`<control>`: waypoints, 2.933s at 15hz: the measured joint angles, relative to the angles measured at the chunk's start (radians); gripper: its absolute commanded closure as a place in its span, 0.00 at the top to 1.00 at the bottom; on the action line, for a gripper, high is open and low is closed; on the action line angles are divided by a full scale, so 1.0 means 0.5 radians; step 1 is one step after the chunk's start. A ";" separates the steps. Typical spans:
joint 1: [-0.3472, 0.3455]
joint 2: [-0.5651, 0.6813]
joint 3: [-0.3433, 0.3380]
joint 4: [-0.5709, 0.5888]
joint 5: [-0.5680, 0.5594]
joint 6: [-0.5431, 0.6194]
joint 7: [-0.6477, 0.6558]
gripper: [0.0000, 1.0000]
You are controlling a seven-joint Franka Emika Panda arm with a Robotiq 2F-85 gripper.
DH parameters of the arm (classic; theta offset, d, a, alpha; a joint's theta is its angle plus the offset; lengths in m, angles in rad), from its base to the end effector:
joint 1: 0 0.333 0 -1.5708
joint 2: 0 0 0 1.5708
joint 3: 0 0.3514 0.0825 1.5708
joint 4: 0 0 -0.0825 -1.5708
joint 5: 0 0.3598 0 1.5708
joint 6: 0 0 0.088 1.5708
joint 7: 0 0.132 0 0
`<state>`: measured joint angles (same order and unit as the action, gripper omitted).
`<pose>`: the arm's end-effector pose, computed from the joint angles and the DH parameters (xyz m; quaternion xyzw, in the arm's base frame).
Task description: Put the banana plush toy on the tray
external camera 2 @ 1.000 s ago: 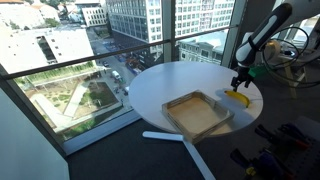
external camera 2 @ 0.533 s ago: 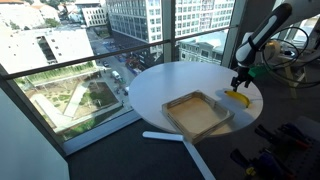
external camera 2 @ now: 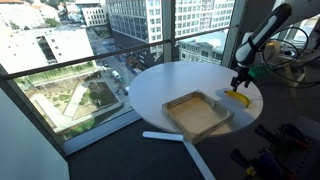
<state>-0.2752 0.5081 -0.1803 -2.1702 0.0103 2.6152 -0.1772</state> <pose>0.5011 -0.2464 0.1820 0.9898 -0.1332 -0.0389 0.0309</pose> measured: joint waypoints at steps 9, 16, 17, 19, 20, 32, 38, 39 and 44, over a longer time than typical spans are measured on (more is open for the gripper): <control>-0.002 0.097 0.000 0.086 0.000 0.073 0.026 1.00; -0.012 0.207 0.000 0.174 0.000 0.078 0.034 1.00; -0.013 0.222 0.000 0.184 0.000 0.078 0.034 1.00; -0.017 0.251 -0.001 0.203 0.000 0.080 0.034 1.00; -0.018 0.265 -0.001 0.210 0.000 0.082 0.034 1.00; -0.026 0.383 -0.011 0.277 0.000 0.089 0.034 1.00; -0.027 0.409 -0.011 0.290 0.000 0.089 0.034 0.66; -0.027 0.413 -0.011 0.292 0.000 0.089 0.034 0.59; -0.031 0.424 -0.012 0.305 0.000 0.089 0.034 0.18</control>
<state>-0.2907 0.7203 -0.1862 -2.0175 0.0104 2.6598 -0.1601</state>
